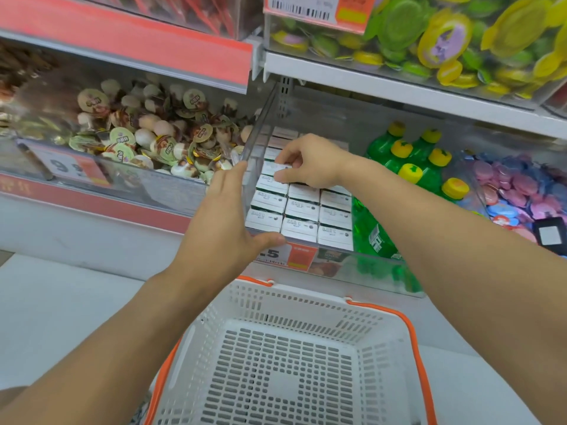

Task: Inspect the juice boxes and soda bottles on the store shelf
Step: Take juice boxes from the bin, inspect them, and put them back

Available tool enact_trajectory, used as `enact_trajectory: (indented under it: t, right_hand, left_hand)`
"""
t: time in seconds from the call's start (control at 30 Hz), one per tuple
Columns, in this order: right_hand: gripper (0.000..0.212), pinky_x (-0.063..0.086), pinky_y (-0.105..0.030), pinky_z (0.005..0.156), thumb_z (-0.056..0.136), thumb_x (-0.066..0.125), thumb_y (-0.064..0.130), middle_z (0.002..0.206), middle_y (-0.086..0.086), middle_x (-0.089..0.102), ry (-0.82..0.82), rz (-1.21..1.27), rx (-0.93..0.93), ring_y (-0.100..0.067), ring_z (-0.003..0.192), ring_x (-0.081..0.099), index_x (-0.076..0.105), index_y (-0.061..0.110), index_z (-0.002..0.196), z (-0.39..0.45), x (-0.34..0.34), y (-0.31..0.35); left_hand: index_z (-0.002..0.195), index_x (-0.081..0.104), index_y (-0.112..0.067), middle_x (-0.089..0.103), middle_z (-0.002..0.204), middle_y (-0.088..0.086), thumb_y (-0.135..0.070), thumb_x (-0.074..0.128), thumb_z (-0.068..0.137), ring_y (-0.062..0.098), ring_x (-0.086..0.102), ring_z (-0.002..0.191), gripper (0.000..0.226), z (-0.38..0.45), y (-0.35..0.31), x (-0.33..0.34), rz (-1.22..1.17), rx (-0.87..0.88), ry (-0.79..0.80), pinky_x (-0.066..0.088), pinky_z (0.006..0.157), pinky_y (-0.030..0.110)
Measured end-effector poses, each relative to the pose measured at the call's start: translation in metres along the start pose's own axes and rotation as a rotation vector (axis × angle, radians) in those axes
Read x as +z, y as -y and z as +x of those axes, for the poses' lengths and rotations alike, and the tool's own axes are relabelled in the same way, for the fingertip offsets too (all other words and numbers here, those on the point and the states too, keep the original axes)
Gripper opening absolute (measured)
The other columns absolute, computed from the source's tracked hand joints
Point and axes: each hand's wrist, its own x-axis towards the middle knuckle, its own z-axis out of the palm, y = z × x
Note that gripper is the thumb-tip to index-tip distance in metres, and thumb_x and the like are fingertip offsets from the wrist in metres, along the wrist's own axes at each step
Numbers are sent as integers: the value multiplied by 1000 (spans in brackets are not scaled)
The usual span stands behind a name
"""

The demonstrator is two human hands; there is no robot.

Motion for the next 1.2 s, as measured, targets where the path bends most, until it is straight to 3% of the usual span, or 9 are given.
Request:
enact_trajectory:
  t: [0.17,0.27,0.53,0.7,0.9,0.97,1.07,1.1,1.2]
  right_hand:
    - [20,52,-25,83,91,70,25,101,3,72,-72,74,7,-12,91,65,74,17,108,9,-5,-5]
    - [23,51,-26,83,91,67,27,104,0,71,-179,118,20,-14,94,64,71,16,111,20,-4,-6]
    - [36,44,-23,78,88,73,41,101,3,62,-2,1,8,-13,91,58,68,18,115,41,-8,-6]
    - [41,39,-22,67,86,72,49,96,7,57,39,-75,13,-15,89,55,65,21,115,46,-12,0]
    - [49,47,-31,96,92,63,51,129,0,63,119,-220,78,-22,115,59,65,18,128,48,-17,11]
    - [45,49,-33,91,93,63,50,122,-3,67,106,-219,78,-23,108,61,67,15,121,48,-14,12]
    - [38,45,-31,66,97,59,43,88,-6,64,57,-223,55,-26,85,58,64,6,98,45,-5,13]
    - [36,46,-31,67,98,58,41,88,-6,62,44,-223,54,-27,87,59,62,6,99,43,-2,13]
    - [39,50,-42,93,99,56,38,122,-13,60,-10,-209,31,-31,108,59,55,7,124,31,5,14]
  left_hand:
    - [152,24,-22,36,149,-4,-43,89,62,14,39,133,113,1,0,-1,-7,-3,9,35,95,23]
    - [152,25,-23,36,149,-5,-42,90,62,14,39,132,113,0,-1,-1,-15,-9,4,37,99,27]
    - [151,25,-22,36,149,-4,-40,90,62,17,39,134,111,0,-2,0,-32,-12,0,39,105,35]
    - [151,23,-23,33,149,-6,-39,89,63,12,36,132,111,0,-3,0,-32,-2,5,31,93,20]
    - [153,19,-22,30,153,-5,-39,88,66,13,32,135,112,-3,-5,-1,-23,-12,5,33,100,24]
    - [154,18,-22,30,153,-4,-38,87,68,13,32,135,111,-4,-6,-1,-24,-15,4,33,101,25]
    - [154,16,-22,29,152,-4,-35,87,70,14,32,135,110,-7,-9,0,-34,-32,0,33,101,26]
    - [154,16,-22,28,152,-5,-34,86,71,15,33,135,110,-8,-10,1,-36,-36,-2,34,100,26]
    - [154,14,-21,27,153,-4,-33,86,72,16,34,136,109,-7,-13,2,-24,-35,-1,34,99,25]
